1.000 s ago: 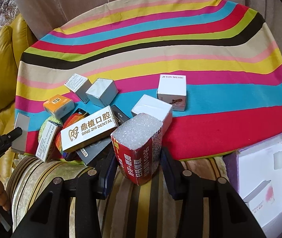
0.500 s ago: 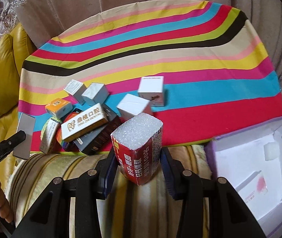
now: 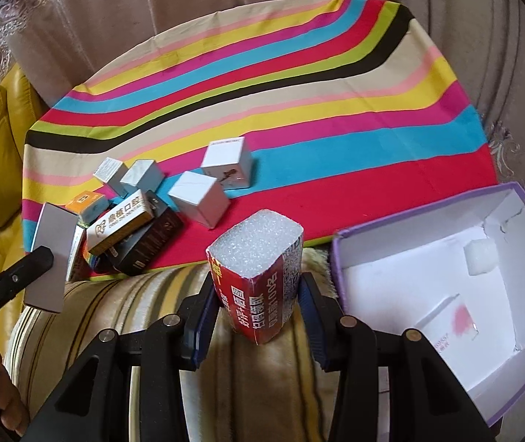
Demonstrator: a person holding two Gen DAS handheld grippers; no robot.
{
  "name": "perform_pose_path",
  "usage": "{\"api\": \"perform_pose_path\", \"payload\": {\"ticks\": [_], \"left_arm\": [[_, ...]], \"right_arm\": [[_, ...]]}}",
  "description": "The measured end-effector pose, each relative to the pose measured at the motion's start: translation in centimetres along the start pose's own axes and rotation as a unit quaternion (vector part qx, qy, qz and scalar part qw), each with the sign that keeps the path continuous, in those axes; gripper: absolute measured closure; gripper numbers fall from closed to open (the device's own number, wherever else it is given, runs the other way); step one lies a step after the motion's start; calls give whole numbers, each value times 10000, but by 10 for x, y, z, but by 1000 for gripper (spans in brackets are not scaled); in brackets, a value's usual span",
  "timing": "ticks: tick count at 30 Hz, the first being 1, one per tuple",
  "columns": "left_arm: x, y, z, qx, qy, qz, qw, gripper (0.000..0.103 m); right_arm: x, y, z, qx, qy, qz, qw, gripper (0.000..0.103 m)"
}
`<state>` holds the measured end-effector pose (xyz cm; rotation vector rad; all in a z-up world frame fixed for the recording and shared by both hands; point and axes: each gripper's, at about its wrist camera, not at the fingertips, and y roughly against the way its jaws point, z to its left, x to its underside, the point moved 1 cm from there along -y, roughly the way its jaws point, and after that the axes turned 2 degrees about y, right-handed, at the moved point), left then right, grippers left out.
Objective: Organize objects
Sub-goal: 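Carry the red-and-white box and SL box into the purple-rimmed box and release both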
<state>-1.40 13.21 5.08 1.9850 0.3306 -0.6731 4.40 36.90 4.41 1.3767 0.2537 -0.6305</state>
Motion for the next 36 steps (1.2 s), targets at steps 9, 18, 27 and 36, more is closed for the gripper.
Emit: {"api": "perform_pose_path", "payload": {"ticks": [9, 18, 27, 36], "left_arm": [[4, -25, -48, 402, -443, 282, 9978, 58], [7, -47, -85, 667, -738, 530, 9936, 58], [14, -71, -127, 1012, -1035, 808, 9862, 58], [19, -87, -156, 1308, -1202, 995, 9791, 58]], "right_arm": [[5, 11, -27, 205, -195, -91, 9996, 59], [11, 19, -70, 670, -512, -132, 9964, 59], [17, 24, -110, 1335, -726, -113, 9883, 59], [20, 30, -131, 1678, -882, -128, 9818, 59]]}}
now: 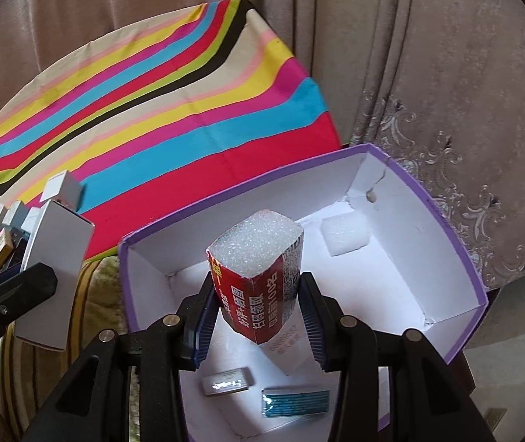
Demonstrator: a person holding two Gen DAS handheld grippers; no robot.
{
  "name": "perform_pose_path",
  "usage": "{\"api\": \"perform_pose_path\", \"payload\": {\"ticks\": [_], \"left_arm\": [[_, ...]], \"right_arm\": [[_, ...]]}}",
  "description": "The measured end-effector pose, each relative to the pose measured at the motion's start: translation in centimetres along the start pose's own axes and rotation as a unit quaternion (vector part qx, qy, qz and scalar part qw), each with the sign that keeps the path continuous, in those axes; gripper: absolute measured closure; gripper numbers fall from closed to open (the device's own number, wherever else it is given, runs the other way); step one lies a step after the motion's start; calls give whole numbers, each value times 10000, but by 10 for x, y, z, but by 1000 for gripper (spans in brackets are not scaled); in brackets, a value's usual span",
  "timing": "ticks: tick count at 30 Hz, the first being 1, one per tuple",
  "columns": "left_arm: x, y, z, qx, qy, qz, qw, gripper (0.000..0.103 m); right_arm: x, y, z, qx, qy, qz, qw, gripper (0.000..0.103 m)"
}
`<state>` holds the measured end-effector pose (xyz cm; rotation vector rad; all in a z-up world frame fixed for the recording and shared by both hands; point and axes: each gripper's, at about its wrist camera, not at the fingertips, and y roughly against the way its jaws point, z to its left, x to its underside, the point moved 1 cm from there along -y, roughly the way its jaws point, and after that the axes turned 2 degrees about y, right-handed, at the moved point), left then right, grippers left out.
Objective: Organize objects
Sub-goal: 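Carry the red-and-white box and SL box into the purple-rimmed box and release both, then move both open grippers back over the boxes on the cloth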
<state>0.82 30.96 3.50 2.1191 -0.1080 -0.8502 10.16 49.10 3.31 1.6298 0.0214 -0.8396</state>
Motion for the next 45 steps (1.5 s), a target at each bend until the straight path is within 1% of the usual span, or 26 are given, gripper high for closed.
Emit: {"api": "perform_pose_path", "payload": {"ticks": [6, 10, 13, 15, 17, 20, 27, 35, 40, 45], "left_arm": [[-3, -7, -10, 187, -65, 24, 9998, 57], [-4, -11, -11, 233, -23, 53, 9997, 44], [-4, -10, -9, 259, 34, 31, 9997, 43], [-3, -9, -9, 246, 43, 29, 9997, 43], [-2, -7, -8, 242, 64, 11, 9997, 43], [-2, -4, -3, 178, 120, -42, 9998, 43], [-1, 6, 12, 59, 346, -161, 9993, 42], [5, 31, 32, -144, 538, -452, 9974, 42], [11, 55, 54, -266, 880, -684, 9934, 42], [21, 80, 81, -484, 1246, -930, 9867, 42]], "right_arm": [[0, 2, -7, 99, -104, -13, 9999, 58], [0, 1, -12, 108, -205, 15, 9997, 57], [-1, 0, -14, 88, -272, 21, 9996, 48], [-1, 0, -13, 40, -289, 21, 9996, 45], [-2, 0, -12, 15, -273, 19, 9996, 39], [-2, 1, -9, -12, -254, 4, 9997, 35], [-3, 1, -1, -117, -192, 40, 9997, 32], [-1, 5, 25, -335, 98, 32, 9994, 28], [-1, 10, 44, -477, 275, -6, 9985, 26], [1, 18, 71, -711, 566, -107, 9958, 22]]}}
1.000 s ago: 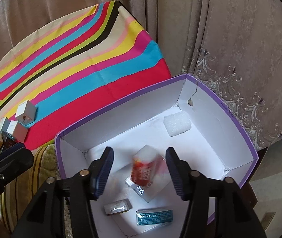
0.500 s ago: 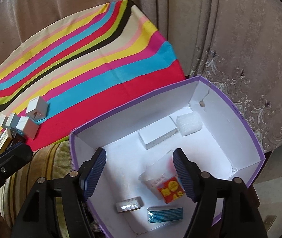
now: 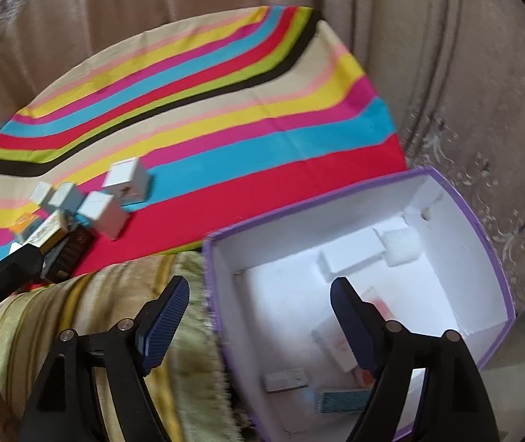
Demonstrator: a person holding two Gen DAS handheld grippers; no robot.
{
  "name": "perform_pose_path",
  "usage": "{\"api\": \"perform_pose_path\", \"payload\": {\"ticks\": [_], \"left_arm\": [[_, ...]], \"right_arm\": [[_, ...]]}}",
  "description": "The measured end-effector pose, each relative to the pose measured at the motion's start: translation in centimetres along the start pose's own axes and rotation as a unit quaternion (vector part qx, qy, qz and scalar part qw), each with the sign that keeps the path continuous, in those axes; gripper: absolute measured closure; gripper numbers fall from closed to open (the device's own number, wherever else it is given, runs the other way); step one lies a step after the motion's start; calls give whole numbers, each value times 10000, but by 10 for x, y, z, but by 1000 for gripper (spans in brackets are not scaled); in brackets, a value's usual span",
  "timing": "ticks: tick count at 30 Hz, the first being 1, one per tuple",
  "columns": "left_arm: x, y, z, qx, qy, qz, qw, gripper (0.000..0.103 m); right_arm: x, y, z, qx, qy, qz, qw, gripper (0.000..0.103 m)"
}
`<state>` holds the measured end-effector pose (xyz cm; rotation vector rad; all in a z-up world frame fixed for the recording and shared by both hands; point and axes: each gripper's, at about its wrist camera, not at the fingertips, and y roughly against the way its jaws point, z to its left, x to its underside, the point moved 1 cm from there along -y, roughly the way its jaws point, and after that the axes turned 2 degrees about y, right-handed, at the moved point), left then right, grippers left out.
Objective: Organize objects
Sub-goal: 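Move both open grippers back over the boxes on the cloth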
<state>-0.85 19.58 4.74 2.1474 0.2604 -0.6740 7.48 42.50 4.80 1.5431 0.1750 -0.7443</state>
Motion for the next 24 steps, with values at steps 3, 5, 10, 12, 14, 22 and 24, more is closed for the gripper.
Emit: {"api": "perform_pose_path", "payload": {"ticks": [3, 5, 10, 12, 14, 22, 24], "left_arm": [[-1, 14, 22, -154, 276, -153, 9994, 41], [0, 23, 37, -277, 431, -250, 9984, 41], [3, 42, 68, -526, 776, -413, 9947, 40], [4, 49, 79, -616, 873, -456, 9932, 39], [6, 55, 88, -720, 930, -492, 9918, 39], [11, 74, 129, -948, 1322, -592, 9849, 38], [12, 76, 136, -964, 1390, -584, 9839, 37]], "right_arm": [[-2, 3, 20, -179, 209, -67, 9996, 21], [-3, 3, 32, -264, 343, -92, 9990, 21], [-4, 2, 65, -435, 692, -119, 9966, 21], [-4, 2, 77, -514, 794, -118, 9955, 20], [-4, 2, 86, -583, 885, -127, 9943, 20], [-6, -3, 131, -929, 1320, -172, 9867, 20], [-7, -4, 140, -1033, 1423, -208, 9842, 19]]}}
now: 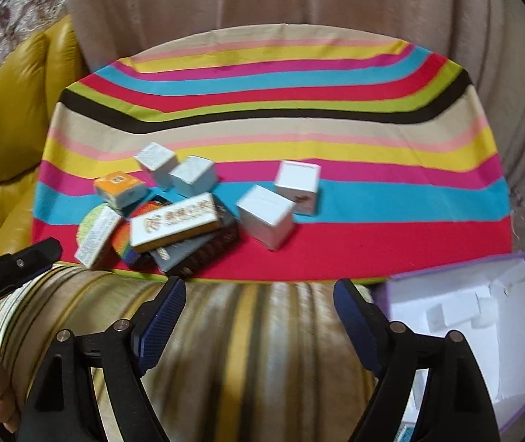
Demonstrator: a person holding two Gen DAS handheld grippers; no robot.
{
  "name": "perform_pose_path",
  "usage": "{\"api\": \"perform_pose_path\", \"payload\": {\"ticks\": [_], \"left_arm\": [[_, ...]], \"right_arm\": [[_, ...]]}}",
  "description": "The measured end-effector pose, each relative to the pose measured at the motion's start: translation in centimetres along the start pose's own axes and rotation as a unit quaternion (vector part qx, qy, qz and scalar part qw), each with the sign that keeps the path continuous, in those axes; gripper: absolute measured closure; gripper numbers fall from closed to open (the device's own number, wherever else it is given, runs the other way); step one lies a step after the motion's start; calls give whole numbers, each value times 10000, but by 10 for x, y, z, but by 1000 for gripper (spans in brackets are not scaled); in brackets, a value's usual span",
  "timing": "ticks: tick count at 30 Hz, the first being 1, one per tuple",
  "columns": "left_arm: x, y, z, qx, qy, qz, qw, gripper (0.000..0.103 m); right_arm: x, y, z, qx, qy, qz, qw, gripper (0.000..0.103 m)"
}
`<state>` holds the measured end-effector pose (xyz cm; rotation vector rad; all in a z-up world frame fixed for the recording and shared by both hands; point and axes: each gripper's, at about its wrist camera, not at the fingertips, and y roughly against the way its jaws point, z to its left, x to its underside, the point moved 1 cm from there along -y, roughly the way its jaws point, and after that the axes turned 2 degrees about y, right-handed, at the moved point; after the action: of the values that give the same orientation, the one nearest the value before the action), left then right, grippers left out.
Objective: Organize objects
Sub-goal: 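Move both open grippers back over the boxes on the cloth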
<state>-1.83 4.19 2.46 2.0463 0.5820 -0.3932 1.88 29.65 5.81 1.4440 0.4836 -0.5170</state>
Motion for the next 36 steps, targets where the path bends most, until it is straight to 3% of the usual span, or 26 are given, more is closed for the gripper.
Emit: {"api": "perform_pose_path", "payload": {"ticks": [19, 36], "left_arm": [[-5, 0, 38, 55, 406, 56, 9991, 35], [-14, -10, 40, 88, 304, 191, 9993, 34]], "right_arm": [[-25, -45, 59, -250, 824, 318, 9958, 14], [-36, -71, 67, -297, 864, 562, 9942, 14]]}}
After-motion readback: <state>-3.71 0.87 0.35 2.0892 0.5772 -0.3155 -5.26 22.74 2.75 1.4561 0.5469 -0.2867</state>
